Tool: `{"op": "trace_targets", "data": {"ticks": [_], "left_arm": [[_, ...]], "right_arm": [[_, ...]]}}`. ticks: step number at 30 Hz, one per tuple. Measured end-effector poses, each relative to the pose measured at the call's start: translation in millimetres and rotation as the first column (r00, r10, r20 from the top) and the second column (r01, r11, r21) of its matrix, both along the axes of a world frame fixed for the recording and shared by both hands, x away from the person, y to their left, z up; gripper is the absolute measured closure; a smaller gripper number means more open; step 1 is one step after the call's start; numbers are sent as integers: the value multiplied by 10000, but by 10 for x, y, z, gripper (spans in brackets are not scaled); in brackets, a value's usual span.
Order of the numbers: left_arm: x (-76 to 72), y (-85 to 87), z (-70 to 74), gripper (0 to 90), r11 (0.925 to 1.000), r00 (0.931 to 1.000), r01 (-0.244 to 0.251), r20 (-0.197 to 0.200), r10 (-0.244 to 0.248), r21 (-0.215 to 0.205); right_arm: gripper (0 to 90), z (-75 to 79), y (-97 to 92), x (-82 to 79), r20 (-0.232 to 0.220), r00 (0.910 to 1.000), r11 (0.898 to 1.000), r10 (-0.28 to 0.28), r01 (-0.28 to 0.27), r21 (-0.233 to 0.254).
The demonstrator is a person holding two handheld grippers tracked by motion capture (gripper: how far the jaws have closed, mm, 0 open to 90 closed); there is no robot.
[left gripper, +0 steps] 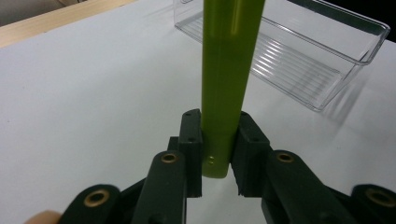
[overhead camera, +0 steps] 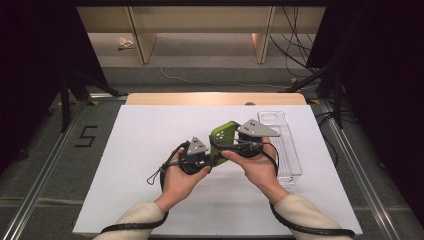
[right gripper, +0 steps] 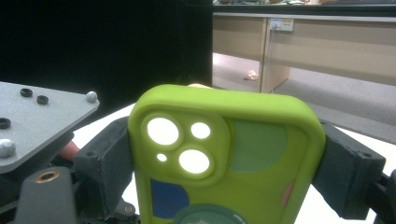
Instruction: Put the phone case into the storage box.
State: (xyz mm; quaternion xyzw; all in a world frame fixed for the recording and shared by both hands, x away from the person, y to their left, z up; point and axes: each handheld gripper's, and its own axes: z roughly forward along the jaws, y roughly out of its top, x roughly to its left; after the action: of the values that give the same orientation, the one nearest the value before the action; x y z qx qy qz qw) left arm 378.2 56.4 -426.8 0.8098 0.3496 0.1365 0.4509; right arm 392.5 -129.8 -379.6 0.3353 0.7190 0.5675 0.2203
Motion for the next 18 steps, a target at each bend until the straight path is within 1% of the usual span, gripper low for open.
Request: {"op": "trace_targets", "data": {"ticks": [3, 6, 9, 11, 13, 15, 16, 18], "left_arm": [[6, 20, 5, 681, 9999, 9998, 133, 131, -134, 36], [13, 43, 3, 582, 9993, 9980, 294, 551, -307, 237], [13, 71, 1, 460, 9983, 9963, 498, 684, -518, 297], [9, 96, 0, 371, 9963, 9949, 733, 655, -761, 447], [-5, 131, 1, 256, 9942, 9942, 881, 568, -916, 615], [-13, 175, 7, 193, 9924, 9929, 1062, 468, -1092, 618], [-17, 194, 14, 156, 9923, 9933, 1057, 406, -1085, 643], [-25, 250, 32, 131, 9932, 9937, 994, 452, -1023, 611]], "right_arm": [[171, 24, -15, 0, 58, 10000, 10000, -45, 45, 42], [171, 55, -46, 7, 95, 9999, 9998, -128, 127, 125], [171, 85, -81, 19, 187, 9996, 9997, -208, 205, 160], [171, 103, -103, 24, 208, 9994, 9995, -265, 262, 191], [171, 123, -131, 33, 204, 9992, 9991, -349, 344, 244], [171, 137, -154, 42, 194, 9990, 9988, -411, 405, 293], [171, 145, -167, 48, 207, 9988, 9986, -438, 431, 319], [171, 161, -192, 55, 243, 9984, 9982, -508, 500, 341]]}}
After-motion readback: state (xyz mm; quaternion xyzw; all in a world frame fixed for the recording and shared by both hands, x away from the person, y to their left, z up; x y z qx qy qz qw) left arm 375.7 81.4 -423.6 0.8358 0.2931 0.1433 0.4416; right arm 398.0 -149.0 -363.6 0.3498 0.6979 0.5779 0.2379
